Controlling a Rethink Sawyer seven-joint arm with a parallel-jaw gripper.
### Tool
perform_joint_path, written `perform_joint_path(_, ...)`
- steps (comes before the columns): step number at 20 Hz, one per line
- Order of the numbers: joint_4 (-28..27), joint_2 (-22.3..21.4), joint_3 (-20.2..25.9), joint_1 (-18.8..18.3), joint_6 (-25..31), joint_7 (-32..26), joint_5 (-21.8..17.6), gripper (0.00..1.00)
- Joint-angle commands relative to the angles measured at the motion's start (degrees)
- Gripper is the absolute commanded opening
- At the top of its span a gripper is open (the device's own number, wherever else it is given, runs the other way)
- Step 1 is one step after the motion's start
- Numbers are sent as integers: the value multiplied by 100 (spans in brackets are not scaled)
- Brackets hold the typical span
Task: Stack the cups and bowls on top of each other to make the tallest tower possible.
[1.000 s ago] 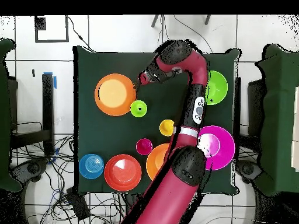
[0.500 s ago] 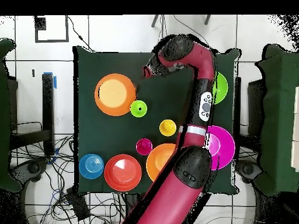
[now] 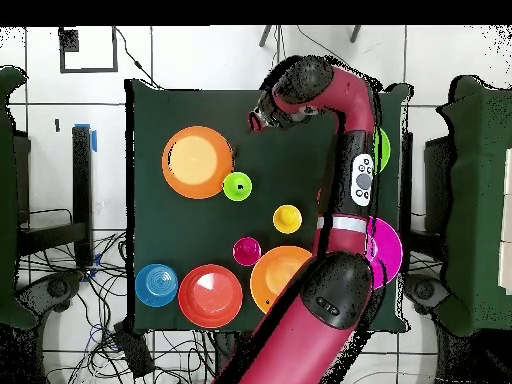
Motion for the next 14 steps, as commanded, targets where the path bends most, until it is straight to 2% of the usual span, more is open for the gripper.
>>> perform_joint_path(1,861,-364,-898,-66,-714,-8,209,100)
perform_joint_path(14,1803,-924,-1651,-112,-1414,446,806,100)
